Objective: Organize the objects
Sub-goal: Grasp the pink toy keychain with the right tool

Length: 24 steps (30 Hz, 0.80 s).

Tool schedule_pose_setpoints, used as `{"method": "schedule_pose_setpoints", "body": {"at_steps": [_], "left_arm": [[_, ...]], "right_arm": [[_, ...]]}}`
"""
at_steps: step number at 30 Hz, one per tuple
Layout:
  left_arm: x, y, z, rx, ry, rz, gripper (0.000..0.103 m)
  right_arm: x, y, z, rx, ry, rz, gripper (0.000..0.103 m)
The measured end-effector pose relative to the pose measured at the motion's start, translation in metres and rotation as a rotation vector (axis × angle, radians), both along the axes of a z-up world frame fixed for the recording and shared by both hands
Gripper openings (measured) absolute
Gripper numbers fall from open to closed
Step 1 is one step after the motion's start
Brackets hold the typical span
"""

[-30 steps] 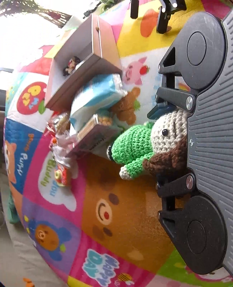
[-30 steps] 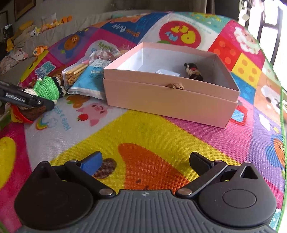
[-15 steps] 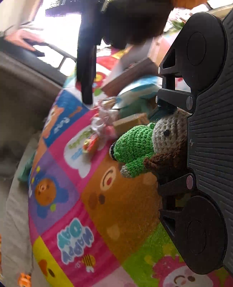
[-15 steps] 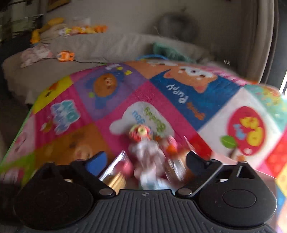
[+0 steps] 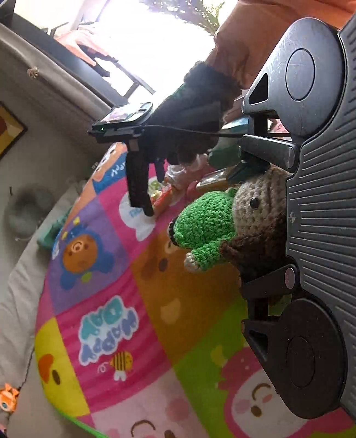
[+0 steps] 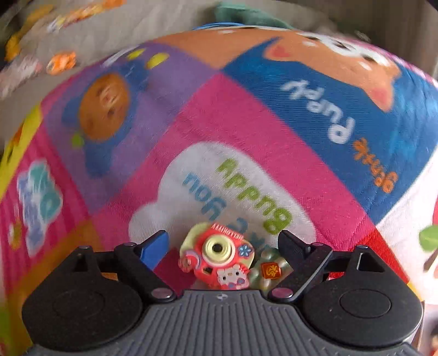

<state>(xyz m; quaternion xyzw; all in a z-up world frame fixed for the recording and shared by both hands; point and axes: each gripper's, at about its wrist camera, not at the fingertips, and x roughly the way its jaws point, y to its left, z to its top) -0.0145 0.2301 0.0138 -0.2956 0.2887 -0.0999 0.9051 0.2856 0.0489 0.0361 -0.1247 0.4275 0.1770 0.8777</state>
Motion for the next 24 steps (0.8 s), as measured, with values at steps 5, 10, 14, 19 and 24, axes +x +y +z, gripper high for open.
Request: {"method": "schedule_pose_setpoints", "body": {"at_steps": [5, 10, 14, 19, 24], "left_arm": [[-0.001, -0.011, 0.000, 0.001, 0.014, -0.014, 0.059], [-0.005, -0.026, 0.005, 0.001, 0.014, -0.042, 0.059], [-0.008, -0.036, 0.007, -0.014, 0.034, -0.044, 0.059], [-0.011, -0.035, 0.011, -0.003, 0.027, -0.011, 0.059], [-0.013, -0.020, 0.008, -0.006, 0.032, 0.022, 0.059]], "right_arm": [[-0.039, -0.008, 0.019, 0.008, -0.002, 0.108, 0.039], [-0.072, -0.038, 0.074, 0.175, -0.014, 0.126, 0.006], [-0.094, -0.049, 0.095, 0.181, -0.027, 0.163, 0.007], [-0.086, -0.048, 0.080, 0.216, 0.026, 0.131, 0.067], [-0.048, -0.020, 0.027, 0.243, 0.178, 0.036, 0.068]]}}
